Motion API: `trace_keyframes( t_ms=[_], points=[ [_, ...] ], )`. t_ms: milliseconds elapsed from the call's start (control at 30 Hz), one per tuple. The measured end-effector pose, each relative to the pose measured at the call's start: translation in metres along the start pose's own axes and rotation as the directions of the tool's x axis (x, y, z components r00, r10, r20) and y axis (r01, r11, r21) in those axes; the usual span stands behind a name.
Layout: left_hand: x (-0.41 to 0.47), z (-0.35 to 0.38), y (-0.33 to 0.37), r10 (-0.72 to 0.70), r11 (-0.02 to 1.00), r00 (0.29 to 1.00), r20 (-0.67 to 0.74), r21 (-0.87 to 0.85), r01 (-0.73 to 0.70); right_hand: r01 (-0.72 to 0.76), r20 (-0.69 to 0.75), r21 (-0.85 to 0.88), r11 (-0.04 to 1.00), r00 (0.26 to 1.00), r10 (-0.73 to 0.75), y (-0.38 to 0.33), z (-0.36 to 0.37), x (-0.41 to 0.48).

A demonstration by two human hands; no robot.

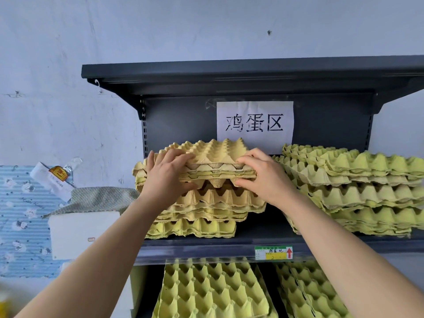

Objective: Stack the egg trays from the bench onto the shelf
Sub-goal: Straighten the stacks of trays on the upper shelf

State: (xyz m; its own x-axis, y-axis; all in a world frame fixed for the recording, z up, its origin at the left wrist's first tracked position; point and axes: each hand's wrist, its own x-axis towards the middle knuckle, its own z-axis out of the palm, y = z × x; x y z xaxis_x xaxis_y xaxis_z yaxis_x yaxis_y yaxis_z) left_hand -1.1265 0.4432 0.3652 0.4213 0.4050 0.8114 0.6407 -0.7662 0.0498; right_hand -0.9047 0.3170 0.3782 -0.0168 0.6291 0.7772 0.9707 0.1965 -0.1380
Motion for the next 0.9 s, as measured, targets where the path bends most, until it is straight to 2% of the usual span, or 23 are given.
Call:
trace_keyframes(
  t_ms=[133, 200, 300, 367, 467, 700, 800, 900],
  points=[
    [0.003, -0.003, -0.007, 0.08, 0.988, 0.997, -0.01, -0.135, -0.08, 0.073, -0.035, 0.095, 0.993, 0.997, -0.07, 0.0, -0.013, -0.004],
    [0.004, -0.007, -0.01, 0.087, 0.98, 0.996, -0.012, -0.18, -0.087, 0.032, 0.022, 0.111, 0.993, 0.999, -0.035, 0.011, -0.018, -0.004],
    [0.006, -0.019, -0.02, 0.106, 0.973, 0.994, -0.002, -0.205, -0.104, -0.065, 0.161, 0.004, 0.998, 0.985, 0.064, 0.034, -0.023, -0.001],
    [0.007, -0.025, -0.024, 0.129, 0.968, 0.991, 0.029, -0.219, -0.12, -0.074, 0.195, -0.026, 0.997, 0.978, 0.078, 0.044, -0.022, 0.005],
    [0.005, -0.027, -0.028, 0.179, 0.964, 0.982, 0.056, -0.207, -0.164, -0.036, 0.215, -0.037, 0.999, 0.976, 0.043, 0.044, -0.018, 0.017],
    [0.002, -0.029, -0.046, 0.209, 0.968, 0.978, 0.024, -0.146, -0.204, 0.009, 0.301, -0.037, 0.999, 0.954, 0.003, 0.026, -0.014, 0.028],
    [0.002, -0.032, -0.052, 0.162, 0.98, 0.986, 0.029, -0.121, -0.158, -0.001, 0.314, 0.025, 1.0, 0.949, -0.007, 0.015, -0.009, 0.024],
    [0.0, -0.03, -0.054, 0.114, 0.99, 0.993, 0.023, -0.088, -0.112, 0.001, 0.262, 0.065, 0.998, 0.965, -0.018, 0.007, -0.01, 0.021]
  ],
)
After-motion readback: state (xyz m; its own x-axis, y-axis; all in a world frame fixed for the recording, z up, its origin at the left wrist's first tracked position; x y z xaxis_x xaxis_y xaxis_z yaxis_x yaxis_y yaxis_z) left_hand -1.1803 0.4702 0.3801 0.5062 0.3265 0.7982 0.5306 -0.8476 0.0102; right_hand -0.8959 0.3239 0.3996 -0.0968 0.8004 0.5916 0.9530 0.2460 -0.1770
